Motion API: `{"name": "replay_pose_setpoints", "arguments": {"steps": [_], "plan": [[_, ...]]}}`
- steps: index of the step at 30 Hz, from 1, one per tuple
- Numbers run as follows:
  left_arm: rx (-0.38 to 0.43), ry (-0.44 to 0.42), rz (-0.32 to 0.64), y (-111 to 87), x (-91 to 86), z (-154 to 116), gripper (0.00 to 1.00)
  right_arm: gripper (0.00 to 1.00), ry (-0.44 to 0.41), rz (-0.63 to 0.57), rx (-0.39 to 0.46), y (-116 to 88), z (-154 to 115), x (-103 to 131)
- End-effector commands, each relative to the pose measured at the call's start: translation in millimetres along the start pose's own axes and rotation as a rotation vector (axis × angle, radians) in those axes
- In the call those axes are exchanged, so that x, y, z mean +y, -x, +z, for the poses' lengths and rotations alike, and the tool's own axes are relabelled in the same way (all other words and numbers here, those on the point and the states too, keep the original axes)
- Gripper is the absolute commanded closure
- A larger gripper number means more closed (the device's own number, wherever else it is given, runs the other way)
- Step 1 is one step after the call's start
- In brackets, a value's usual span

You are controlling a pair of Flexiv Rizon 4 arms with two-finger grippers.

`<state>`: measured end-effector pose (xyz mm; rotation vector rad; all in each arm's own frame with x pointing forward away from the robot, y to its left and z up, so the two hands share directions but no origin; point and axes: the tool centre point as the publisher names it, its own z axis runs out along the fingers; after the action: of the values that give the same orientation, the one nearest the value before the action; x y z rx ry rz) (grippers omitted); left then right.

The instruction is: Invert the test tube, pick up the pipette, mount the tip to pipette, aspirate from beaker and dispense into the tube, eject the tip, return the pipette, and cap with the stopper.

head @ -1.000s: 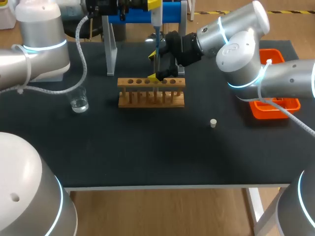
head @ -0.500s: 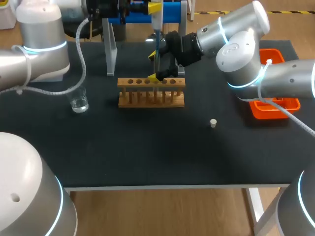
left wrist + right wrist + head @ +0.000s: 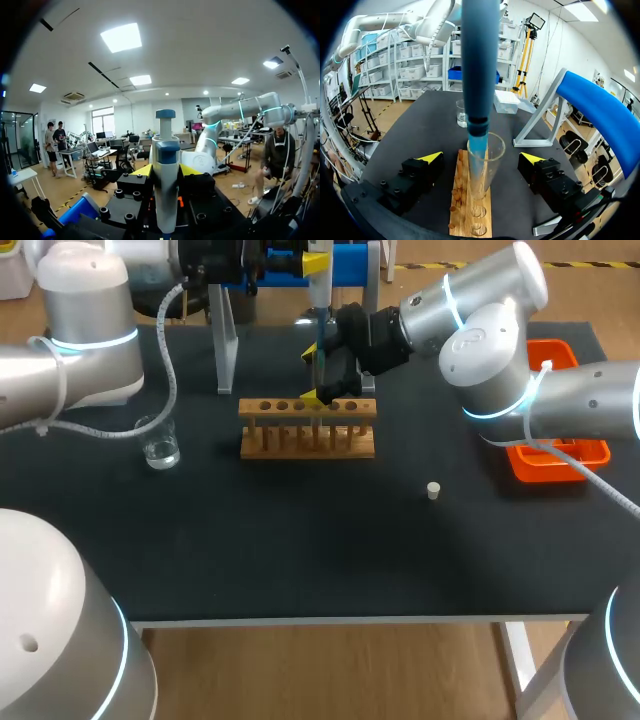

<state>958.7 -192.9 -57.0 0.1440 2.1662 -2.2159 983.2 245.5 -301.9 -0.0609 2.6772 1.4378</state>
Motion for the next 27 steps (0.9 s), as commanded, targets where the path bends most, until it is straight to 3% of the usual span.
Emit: {"name": "replay_pose_setpoints", "arguments": {"steps": [1, 27], "plan": [[0.010, -0.001, -0.007, 4.5, 2.9, 0.1, 1.00, 0.00, -0.005, 0.001, 0.005, 1.2, -1.1, 0.7], [0.004, -0.009, -0.049, 7.9, 15.4, -0.8, 1.00, 0.00, -0.005, 0.001, 0.005, 1.2, -1.1, 0.7]]}}
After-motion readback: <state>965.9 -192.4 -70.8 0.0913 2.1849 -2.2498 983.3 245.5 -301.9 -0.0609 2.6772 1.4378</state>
